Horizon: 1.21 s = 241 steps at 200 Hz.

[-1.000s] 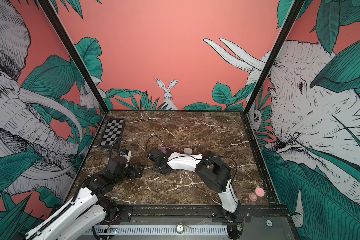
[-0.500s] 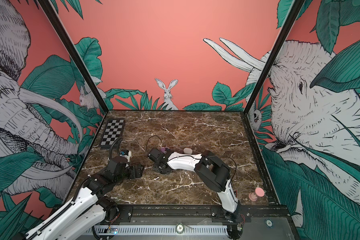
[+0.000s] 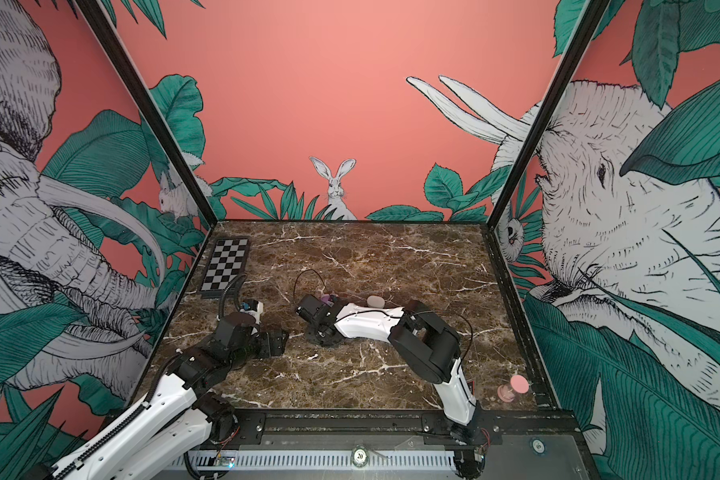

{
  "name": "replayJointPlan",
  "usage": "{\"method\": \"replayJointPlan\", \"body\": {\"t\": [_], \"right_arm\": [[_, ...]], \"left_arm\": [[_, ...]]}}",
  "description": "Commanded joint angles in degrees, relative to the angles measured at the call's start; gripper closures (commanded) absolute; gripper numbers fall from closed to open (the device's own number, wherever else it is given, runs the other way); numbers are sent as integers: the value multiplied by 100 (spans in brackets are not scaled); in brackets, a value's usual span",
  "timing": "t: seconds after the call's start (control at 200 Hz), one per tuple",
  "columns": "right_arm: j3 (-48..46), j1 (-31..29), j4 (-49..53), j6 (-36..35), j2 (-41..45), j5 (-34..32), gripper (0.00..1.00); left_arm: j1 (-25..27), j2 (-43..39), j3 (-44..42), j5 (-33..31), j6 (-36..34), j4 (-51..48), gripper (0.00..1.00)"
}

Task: Insert the wireless bluetooth earbuds into the charging case
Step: 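Lift the pink earbud off the table with the right gripper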

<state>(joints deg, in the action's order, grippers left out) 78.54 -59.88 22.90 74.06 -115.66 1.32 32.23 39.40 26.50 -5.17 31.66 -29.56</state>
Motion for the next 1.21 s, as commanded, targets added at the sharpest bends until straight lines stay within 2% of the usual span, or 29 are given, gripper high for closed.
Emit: {"method": "replayJointPlan", "body": {"t": [0.0,0.48,1.0,1.2], "right_arm": [[-67,37,-64,-55,-116,20,78],[3,48,56,-351,125,-115,88],[117,84,321,-1112,704,-688,90],[117,248,354,-1364,846,-588,90]], "left_arm": [[20,13,-20,-41,-34,65,1],[18,70,44,-45,-55,82,1],[14,244,-34,-221,-113,410,1],[20,427,-201,-66,-298,715,1]]}}
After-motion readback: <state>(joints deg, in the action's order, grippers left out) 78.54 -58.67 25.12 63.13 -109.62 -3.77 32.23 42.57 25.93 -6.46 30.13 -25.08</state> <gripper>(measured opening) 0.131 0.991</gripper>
